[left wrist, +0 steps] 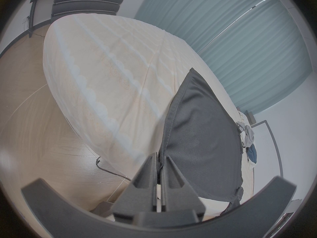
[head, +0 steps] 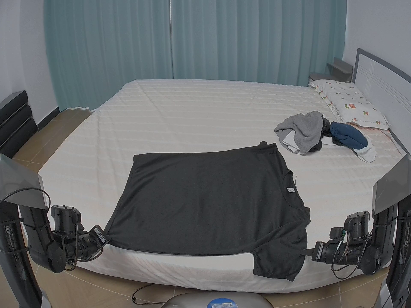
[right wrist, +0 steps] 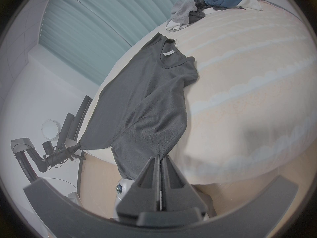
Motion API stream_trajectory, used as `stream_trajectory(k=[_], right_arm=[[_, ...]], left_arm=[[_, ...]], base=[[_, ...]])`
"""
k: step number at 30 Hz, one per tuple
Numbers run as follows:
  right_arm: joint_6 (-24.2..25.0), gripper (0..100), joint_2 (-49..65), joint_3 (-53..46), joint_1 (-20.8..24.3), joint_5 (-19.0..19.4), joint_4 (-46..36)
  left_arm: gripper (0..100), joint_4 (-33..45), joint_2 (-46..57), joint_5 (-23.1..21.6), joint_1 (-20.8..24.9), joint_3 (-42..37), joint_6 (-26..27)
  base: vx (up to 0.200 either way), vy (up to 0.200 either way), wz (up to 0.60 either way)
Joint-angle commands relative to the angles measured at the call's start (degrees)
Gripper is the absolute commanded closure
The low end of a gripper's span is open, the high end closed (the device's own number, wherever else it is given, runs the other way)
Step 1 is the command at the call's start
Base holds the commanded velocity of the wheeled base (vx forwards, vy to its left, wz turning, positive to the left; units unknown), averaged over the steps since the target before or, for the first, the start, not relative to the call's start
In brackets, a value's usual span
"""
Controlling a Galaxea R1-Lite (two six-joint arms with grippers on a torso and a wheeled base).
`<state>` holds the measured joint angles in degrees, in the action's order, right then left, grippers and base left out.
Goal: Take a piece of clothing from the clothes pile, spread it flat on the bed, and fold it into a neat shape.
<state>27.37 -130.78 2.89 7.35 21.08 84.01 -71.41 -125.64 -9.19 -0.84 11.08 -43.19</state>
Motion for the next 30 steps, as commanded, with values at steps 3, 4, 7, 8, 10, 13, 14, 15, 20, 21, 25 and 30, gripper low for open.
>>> stream_trajectory(k=[3, 4, 7, 8, 10, 13, 14, 15, 20, 21, 25, 30], right_arm=[[0.05, 100, 3.69, -2.89, -2.08, -0.07, -0.33], [0.58, 100, 5.10, -2.89, -2.60, 0.02, -1.21], [0.58, 100, 8.96, -2.89, -3.92, 0.28, -6.66], [0.14, 100, 10.55, -2.89, -3.92, 0.46, -9.74], [0.14, 100, 12.22, -2.89, -4.10, 0.54, -12.73], [-0.12, 100, 12.66, -2.89, -3.92, 0.46, -15.63], [-0.30, 100, 12.48, -2.89, -3.66, 0.46, -16.42], [-0.39, 100, 12.39, -2.89, -3.48, 0.37, -17.03], [-2.06, 100, 13.01, -2.89, -3.13, 0.02, -20.46], [-2.32, 100, 13.10, -2.89, -3.04, 0.02, -21.08], [-2.85, 100, 15.20, -2.89, -2.52, -0.07, -24.42], [-4.16, 100, 20.48, -2.89, -1.46, -0.34, -29.86]], left_arm=[[100, -0.04, 0.30, 0.23, -0.04, -0.53, 0.21], [100, -0.04, 0.48, 0.31, -0.04, -0.71, 0.48], [100, -0.04, 1.10, 0.58, -0.13, -1.33, 1.88], [100, -0.04, 1.53, 0.58, -0.30, -1.50, 2.32], [100, -0.04, 1.71, 0.58, -0.21, -1.76, 2.59], [100, -0.04, 1.97, 0.58, -0.21, -2.56, 3.90], [100, 0.05, 1.97, 0.58, -0.30, -2.82, 4.87], [100, -0.04, 2.06, 0.58, -0.30, -3.08, 5.84], [100, -0.04, 2.41, 0.67, -0.65, -4.75, 9.27], [100, -0.04, 2.50, 0.67, -0.92, -4.75, 9.35], [100, -0.04, 3.03, 0.84, -1.00, -5.72, 10.58], [100, -0.04, 4.17, 1.11, -1.00, -8.09, 15.07]], base=[[0.000, 0.000, 0.00], [0.000, 0.000, 0.00], [0.000, 0.000, 0.00], [0.000, 0.000, 0.00], [0.000, 0.000, 0.00], [0.000, 0.000, 0.00], [0.000, 0.000, 0.00], [0.000, 0.000, 0.00], [0.000, 0.000, 0.00], [0.000, 0.000, 0.00], [0.000, 0.000, 0.00], [0.000, 0.000, 0.00]])
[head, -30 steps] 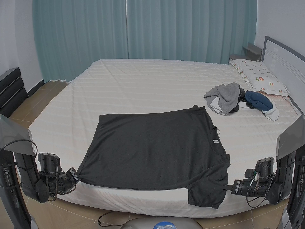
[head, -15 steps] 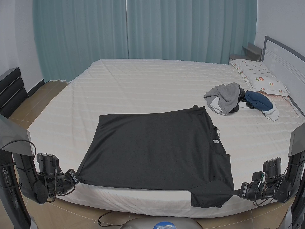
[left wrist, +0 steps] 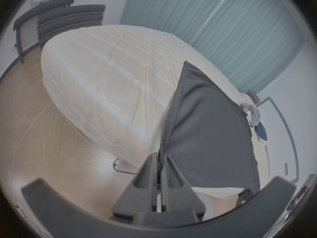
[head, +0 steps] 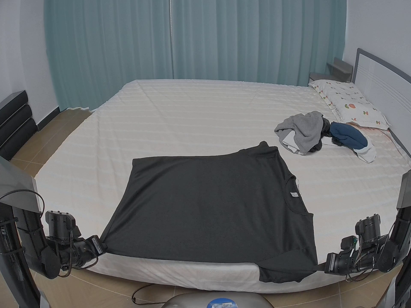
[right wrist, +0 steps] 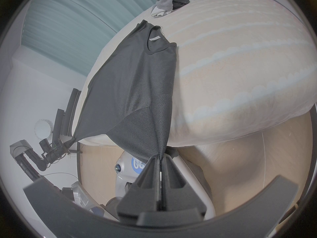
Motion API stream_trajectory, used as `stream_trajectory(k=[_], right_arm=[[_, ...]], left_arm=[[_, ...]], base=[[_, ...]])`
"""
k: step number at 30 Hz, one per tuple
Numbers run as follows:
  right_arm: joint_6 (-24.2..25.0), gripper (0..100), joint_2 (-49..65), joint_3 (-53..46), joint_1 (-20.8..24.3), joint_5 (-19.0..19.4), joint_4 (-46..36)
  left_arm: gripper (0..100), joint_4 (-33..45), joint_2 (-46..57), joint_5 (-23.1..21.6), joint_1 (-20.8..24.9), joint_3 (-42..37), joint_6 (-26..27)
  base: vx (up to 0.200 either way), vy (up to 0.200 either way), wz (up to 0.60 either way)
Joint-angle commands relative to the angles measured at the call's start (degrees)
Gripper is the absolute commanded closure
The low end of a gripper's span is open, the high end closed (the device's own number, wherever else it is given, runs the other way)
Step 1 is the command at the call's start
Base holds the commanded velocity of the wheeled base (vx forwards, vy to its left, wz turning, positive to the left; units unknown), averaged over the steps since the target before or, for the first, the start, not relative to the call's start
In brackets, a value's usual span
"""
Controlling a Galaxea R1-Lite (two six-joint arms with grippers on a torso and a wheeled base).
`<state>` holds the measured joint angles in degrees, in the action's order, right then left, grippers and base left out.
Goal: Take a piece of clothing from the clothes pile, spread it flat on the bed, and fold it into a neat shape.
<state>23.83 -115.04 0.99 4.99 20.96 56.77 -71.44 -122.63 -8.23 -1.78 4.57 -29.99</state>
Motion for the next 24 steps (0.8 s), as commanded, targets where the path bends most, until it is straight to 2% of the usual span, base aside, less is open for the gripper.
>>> stream_trajectory(k=[1, 6, 10, 18, 22, 24], right_arm=[[-1.07, 100, 5.88, -0.99, 1.17, -0.30, -3.95], [-3.00, 100, 9.31, -0.99, 1.69, -0.57, -8.61], [-5.38, 100, 9.57, -0.99, 2.40, -3.03, -11.42], [-7.40, 100, 12.21, -0.99, 2.66, -3.90, -16.34], [-9.42, 100, 14.23, -0.99, 2.66, -3.90, -19.42], [-10.56, 100, 15.64, -0.99, 2.92, -3.99, -20.65]], left_arm=[[100, -0.02, 1.16, 0.23, -0.07, -1.76, 2.39], [100, 0.07, 1.16, 1.46, 0.02, -3.17, 4.94], [100, 0.07, 1.16, 2.25, -0.07, -4.31, 7.84], [100, 1.30, 2.13, 3.83, -0.07, -4.40, 8.81], [100, 4.73, 3.88, 4.45, -0.07, -4.40, 10.57], [100, 9.91, 5.91, 4.54, -0.07, -4.40, 13.29]], base=[[0.000, 0.000, 0.00], [0.000, 0.000, 0.00], [0.000, 0.000, 0.00], [0.000, 0.000, 0.00], [0.000, 0.000, 0.00], [0.000, 0.000, 0.00]])
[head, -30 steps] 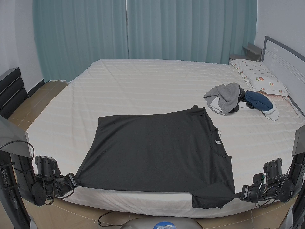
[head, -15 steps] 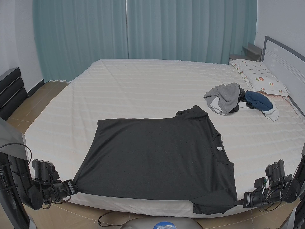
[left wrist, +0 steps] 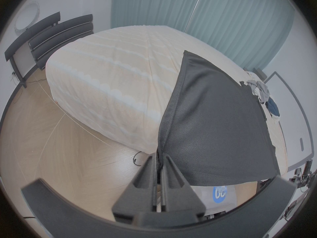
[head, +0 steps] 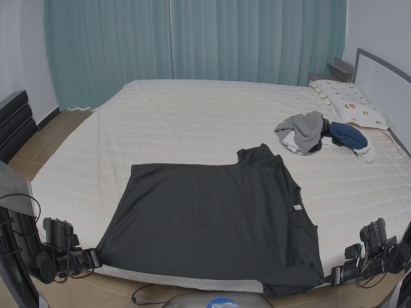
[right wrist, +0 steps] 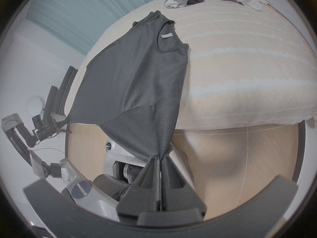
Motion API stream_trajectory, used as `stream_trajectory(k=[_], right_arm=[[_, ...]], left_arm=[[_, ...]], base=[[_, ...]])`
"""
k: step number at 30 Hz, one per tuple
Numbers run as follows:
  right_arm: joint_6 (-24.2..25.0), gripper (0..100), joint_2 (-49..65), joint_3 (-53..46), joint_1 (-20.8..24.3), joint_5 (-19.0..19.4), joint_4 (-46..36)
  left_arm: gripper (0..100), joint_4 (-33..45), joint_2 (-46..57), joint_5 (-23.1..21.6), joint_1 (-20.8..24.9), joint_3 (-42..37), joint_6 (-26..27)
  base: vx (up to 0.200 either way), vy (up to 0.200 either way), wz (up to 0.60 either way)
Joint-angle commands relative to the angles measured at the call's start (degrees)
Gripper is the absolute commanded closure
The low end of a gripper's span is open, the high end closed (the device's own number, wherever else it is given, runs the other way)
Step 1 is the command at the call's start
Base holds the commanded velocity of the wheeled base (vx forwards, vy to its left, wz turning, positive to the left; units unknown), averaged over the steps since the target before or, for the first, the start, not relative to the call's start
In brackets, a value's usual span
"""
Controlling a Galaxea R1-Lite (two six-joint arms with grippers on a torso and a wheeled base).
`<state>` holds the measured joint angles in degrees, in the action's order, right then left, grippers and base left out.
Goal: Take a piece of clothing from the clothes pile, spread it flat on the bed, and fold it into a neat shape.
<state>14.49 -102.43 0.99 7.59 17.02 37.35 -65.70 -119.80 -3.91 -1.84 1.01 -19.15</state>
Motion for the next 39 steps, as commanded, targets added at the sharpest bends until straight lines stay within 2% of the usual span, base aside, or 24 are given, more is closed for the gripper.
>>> stream_trajectory(k=[1, 6, 11, 17, 28, 33, 39], right_arm=[[-1.22, 100, 3.11, -0.99, 0.32, -0.06, -1.32], [-1.57, 100, 4.43, -0.99, 0.84, -0.32, -3.78], [-1.75, 100, 4.87, -0.99, 3.13, -3.04, -5.62], [-1.84, 100, 5.75, -0.99, 3.48, -3.31, -7.12], [-2.72, 100, 9.09, -0.72, 3.66, -3.66, -10.37], [-2.54, 100, 10.40, 0.07, 3.39, -3.66, -10.02], [-1.05, 100, 12.60, 4.37, 2.78, -4.01, -10.28]], left_arm=[[100, 4.52, 3.08, 0.22, 0.00, -0.84, 2.80], [100, 9.45, 4.92, 0.49, 0.00, -0.84, 5.18], [100, 10.68, 5.71, 0.75, 0.08, -0.84, 5.62], [100, 15.95, 6.95, 2.51, 0.08, -0.84, 8.69], [100, 19.11, 9.23, 2.51, 0.26, -0.84, 9.22], [100, 18.15, 9.58, 2.51, 0.17, -0.66, 8.96], [100, 10.50, 9.58, 2.16, -1.15, 0.22, 7.20]], base=[[0.000, 0.000, 0.00], [0.000, 0.000, 0.00], [0.000, 0.000, 0.00], [0.000, 0.000, 0.00], [0.000, 0.000, 0.00], [0.000, 0.000, 0.00], [0.000, 0.000, 0.00]])
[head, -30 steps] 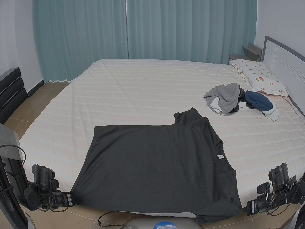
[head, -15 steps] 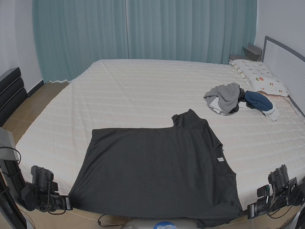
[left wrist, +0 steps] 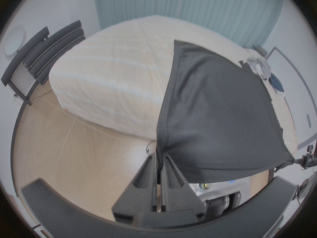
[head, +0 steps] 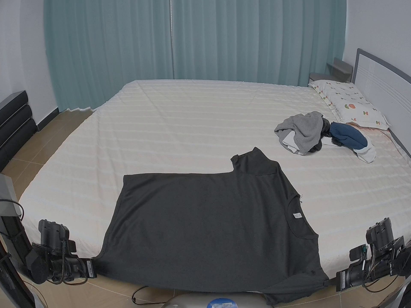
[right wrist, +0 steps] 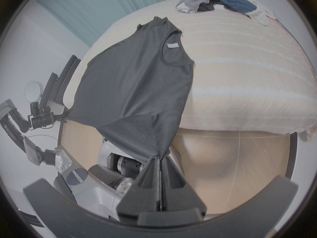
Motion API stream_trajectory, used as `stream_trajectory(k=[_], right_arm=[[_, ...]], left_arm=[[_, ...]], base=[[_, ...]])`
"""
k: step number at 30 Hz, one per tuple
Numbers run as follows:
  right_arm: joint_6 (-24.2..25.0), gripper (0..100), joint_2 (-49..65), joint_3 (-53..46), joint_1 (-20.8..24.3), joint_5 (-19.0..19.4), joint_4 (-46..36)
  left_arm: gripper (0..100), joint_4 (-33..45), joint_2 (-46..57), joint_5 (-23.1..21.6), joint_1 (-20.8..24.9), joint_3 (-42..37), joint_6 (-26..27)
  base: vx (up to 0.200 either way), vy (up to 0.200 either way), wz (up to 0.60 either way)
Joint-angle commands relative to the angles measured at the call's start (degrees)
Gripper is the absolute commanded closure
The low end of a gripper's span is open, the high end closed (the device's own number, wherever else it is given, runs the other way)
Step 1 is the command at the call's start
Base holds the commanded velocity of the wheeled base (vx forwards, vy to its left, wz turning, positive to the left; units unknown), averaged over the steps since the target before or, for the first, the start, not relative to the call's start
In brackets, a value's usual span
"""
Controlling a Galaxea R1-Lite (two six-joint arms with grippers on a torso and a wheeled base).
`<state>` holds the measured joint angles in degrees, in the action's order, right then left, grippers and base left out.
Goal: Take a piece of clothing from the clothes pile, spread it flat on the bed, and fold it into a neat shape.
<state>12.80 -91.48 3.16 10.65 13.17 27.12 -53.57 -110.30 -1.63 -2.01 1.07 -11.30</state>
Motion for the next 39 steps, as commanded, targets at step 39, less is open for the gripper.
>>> stream_trajectory(k=[39], right_arm=[[10.05, 100, -1.86, 17.32, -3.36, -2.44, 0.21]], left_arm=[[100, -14.81, 0.70, -3.20, 0.96, 2.79, -14.01]], base=[[0.000, 0.000, 0.00]])
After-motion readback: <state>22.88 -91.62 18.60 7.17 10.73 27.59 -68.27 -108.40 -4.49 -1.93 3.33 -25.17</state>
